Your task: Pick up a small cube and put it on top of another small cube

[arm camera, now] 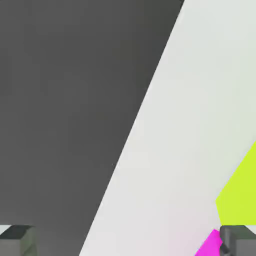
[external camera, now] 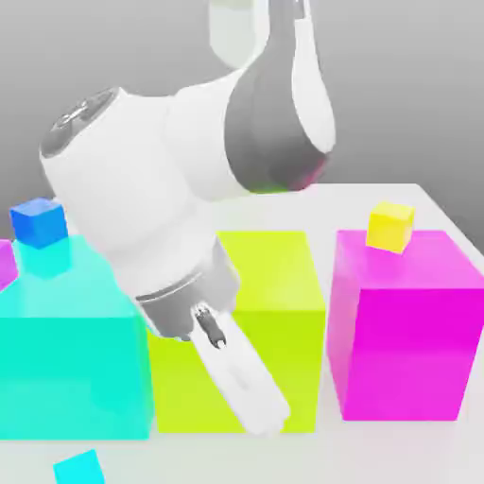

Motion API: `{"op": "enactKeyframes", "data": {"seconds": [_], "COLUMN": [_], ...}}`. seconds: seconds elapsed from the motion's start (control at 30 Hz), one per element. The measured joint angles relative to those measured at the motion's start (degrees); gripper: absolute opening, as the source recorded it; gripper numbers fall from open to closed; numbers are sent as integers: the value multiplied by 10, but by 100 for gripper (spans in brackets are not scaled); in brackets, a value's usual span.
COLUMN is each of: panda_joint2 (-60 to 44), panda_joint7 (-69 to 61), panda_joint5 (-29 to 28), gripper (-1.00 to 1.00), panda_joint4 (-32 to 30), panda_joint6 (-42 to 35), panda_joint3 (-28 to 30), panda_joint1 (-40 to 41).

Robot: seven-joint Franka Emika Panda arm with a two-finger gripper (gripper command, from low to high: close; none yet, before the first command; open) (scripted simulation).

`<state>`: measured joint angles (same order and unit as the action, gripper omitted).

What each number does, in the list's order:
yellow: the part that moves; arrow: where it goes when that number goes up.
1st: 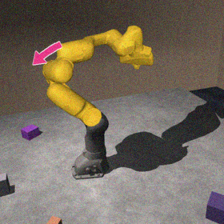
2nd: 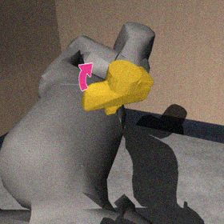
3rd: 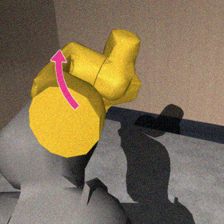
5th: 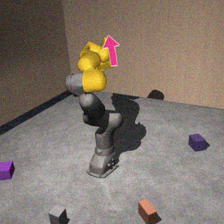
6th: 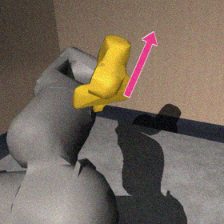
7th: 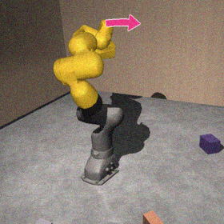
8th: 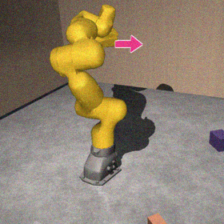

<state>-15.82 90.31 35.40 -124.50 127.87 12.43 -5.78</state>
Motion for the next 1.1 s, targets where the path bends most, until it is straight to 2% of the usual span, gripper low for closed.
{"op": "enactKeyframes", "data": {"seconds": [0.5, 0.83, 0.9, 0.97, 1.0, 1.1], "panda_joint2": [-126, -129, -148, -189, -197, -197], "panda_joint7": [330, 615, 631, 613, 607, 607], "panda_joint5": [-25, -50, -29, 7, -1, -1], "gripper": [0, 0, 0, 0, -100, -100], "panda_joint4": [5, -14, -12, 0, 4, 4], "panda_joint6": [113, 183, 196, 225, 214, 214], "panda_joint3": [87, 222, 219, 184, 177, 177], "panda_joint1": [-49, -121, -110, -81, -74, -74]}}
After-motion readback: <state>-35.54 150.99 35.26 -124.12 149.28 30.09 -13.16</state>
